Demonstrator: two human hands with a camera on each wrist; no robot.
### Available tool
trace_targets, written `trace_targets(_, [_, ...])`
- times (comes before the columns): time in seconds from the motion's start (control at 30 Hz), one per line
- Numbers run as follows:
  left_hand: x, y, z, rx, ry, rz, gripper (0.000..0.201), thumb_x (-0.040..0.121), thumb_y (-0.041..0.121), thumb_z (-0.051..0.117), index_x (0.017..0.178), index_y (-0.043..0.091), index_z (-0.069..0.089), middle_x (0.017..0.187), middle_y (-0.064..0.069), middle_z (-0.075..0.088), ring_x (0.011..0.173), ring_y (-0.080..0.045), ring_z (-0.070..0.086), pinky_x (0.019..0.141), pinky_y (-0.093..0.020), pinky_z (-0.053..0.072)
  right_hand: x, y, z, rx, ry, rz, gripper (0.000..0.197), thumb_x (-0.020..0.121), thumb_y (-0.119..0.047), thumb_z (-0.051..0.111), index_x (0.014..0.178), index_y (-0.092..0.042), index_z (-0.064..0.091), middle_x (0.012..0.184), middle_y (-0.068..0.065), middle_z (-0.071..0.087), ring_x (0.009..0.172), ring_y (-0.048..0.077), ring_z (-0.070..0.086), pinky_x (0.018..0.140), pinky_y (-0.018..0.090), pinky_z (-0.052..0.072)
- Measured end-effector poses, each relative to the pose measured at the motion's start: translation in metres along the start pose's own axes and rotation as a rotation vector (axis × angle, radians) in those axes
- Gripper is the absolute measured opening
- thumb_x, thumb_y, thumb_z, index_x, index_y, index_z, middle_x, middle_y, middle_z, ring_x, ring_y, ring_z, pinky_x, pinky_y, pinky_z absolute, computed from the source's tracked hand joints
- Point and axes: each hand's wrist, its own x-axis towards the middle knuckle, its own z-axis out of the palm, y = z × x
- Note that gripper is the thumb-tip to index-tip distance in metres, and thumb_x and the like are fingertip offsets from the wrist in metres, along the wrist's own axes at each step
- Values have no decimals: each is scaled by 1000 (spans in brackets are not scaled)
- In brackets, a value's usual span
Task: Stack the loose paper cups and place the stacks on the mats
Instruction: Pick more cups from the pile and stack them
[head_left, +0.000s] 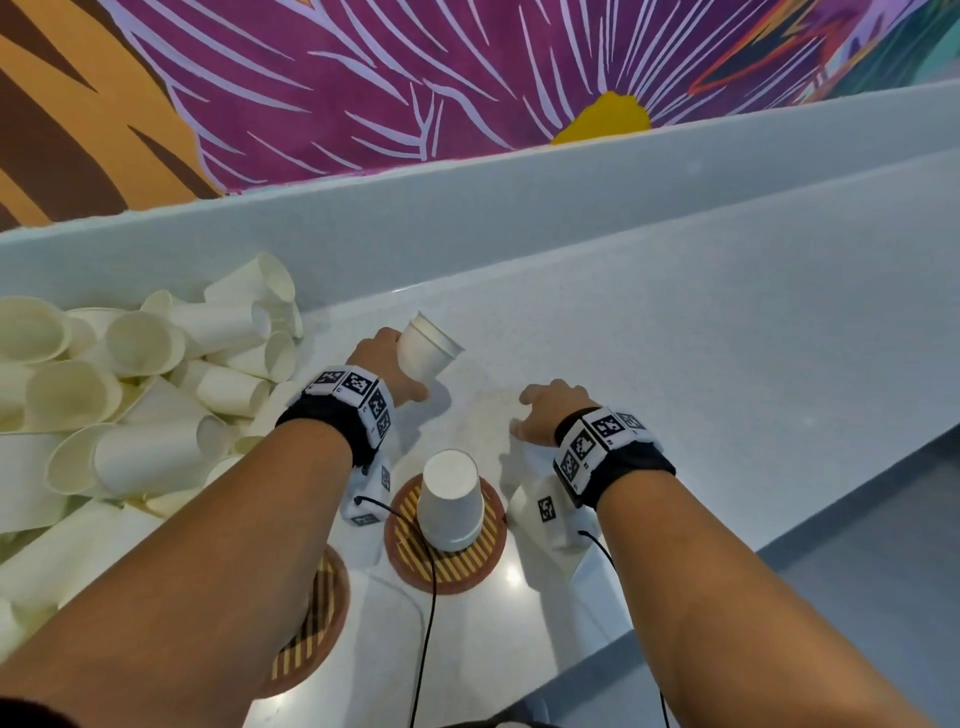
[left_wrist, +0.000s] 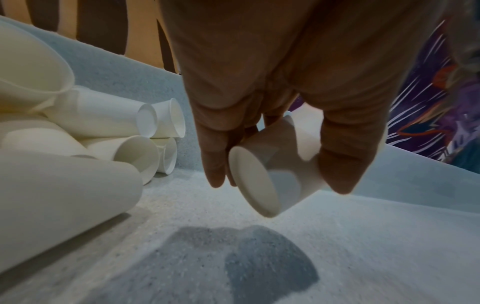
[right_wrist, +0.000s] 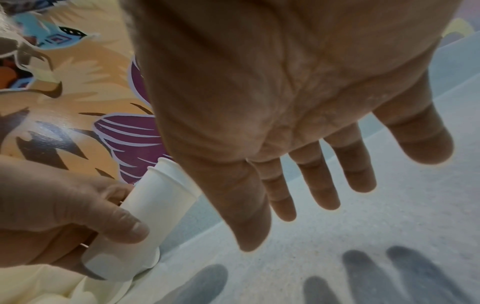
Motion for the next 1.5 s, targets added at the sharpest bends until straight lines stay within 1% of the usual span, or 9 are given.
trace_targets(0.4, [-58,-18,-14,6,149,-86,80,64,33,85,129,11,42,120,-13,56,104,-31,58,82,-38,48,-43,-17,2,-25,22,-127,54,92,-43,51,141,-23,40,143,10,40,130,34,39,102,44,41])
trace_targets(0.6, [-102,-23,-7,-7,227,-183,81,65,34,83,130,10,41,120,-14,54,107,-33,56,81,-38,45,-70,-9,10,-78,20,-222,54,92,-41,51,140,-21,41,142,10,43,128,32,42,100,41,41])
trace_targets(0.77, [-141,-29,10,-32,251,-251,81,65,34,82,129,9,41,120,-15,53,105,-34,55,75,-35,43,-92,4,20,-97,-11,-290,56,91,-45,51,140,-19,42,141,10,44,123,31,49,100,41,45])
trace_targets(0.93, [-171,-32,25,-69,278,-290,77,65,31,81,127,8,42,117,-12,54,98,-29,54,73,-34,41,-102,14,38,-136,-50,-282,60,89,-37,55,143,-23,34,145,12,32,123,35,48,98,44,47])
trace_targets(1.0, [-178,-32,30,-61,275,-314,79,63,32,81,127,8,41,119,-13,54,103,-31,55,78,-36,45,-105,20,47,-136,-42,-263,63,88,-30,57,145,-23,30,145,12,29,122,38,49,96,47,47])
trace_targets(1.17, [-193,-31,38,-51,233,-381,88,62,37,82,133,9,37,124,-15,52,113,-35,53,91,-43,47,-109,38,71,-121,-11,-262,57,91,-22,45,144,-24,25,139,12,27,114,42,52,93,51,48])
trace_targets(1.3, [-202,-29,41,-56,244,-394,91,60,39,83,133,9,37,123,-15,53,113,-35,53,94,-45,47,-114,42,81,-116,2,-275,62,90,-23,46,145,-31,18,141,11,24,120,41,44,97,53,43])
trace_targets(1.4, [-209,-29,40,-54,249,-399,90,61,38,83,133,9,37,122,-15,52,113,-35,53,91,-42,47,-119,37,76,-104,29,-262,66,85,-23,57,142,-29,23,138,11,26,120,40,43,95,50,45])
trace_targets(1.5, [-214,-28,33,-45,279,-400,82,61,37,81,127,10,40,118,-13,53,107,-34,55,86,-41,48,-125,30,57,-77,94,-230,58,85,-26,59,136,-18,32,133,14,33,121,38,41,94,44,44])
